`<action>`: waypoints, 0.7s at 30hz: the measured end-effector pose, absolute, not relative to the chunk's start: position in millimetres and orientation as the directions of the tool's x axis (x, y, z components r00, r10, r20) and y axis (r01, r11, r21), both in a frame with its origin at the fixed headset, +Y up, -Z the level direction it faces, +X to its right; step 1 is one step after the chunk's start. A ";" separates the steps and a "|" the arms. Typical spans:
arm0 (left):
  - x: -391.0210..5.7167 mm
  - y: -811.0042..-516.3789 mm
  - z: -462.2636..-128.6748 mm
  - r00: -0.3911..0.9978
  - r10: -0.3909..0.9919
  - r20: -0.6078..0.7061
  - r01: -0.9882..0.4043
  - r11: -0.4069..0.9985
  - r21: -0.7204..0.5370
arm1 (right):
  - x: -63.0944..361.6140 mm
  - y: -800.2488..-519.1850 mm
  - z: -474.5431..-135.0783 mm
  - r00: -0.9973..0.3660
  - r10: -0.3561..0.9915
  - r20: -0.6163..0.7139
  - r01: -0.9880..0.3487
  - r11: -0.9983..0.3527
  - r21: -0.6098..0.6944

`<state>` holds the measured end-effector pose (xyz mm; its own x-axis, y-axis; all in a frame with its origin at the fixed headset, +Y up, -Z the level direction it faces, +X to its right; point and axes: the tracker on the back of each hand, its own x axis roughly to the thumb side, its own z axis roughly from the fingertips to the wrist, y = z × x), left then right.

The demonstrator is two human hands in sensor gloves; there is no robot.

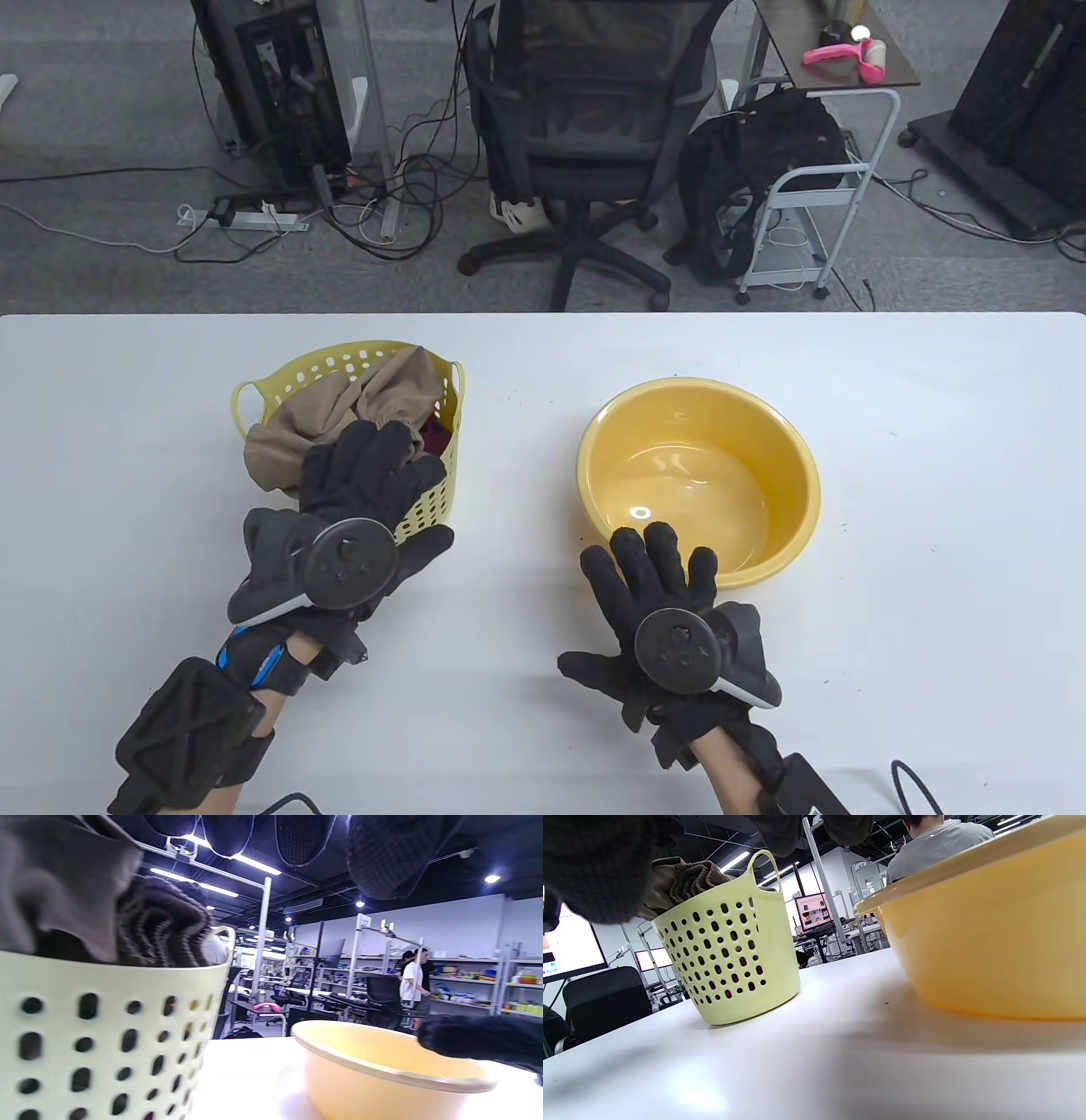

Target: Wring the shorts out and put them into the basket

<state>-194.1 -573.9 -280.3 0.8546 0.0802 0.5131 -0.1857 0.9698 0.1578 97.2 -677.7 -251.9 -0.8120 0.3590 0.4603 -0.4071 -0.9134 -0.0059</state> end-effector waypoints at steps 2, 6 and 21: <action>-188.5 -579.4 -273.7 0.840 0.092 0.535 -0.206 0.966 0.157 | 97.4 -677.4 -251.8 -0.812 0.358 0.460 -0.407 -0.913 -0.008; -179.0 -596.0 -263.0 0.827 0.099 0.553 -0.226 0.960 0.167 | 97.6 -677.3 -251.6 -0.812 0.356 0.462 -0.406 -0.914 -0.009; -167.7 -660.6 -255.0 0.824 0.063 0.563 -0.142 0.985 0.098 | 98.5 -678.0 -251.6 -0.815 0.346 0.464 -0.385 -0.923 0.012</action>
<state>-167.7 -660.6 -255.0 0.8242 0.0631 0.5627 -0.1423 0.9850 0.0978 98.5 -678.0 -251.6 -0.8155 0.3456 0.4643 -0.3846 -0.9230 0.0117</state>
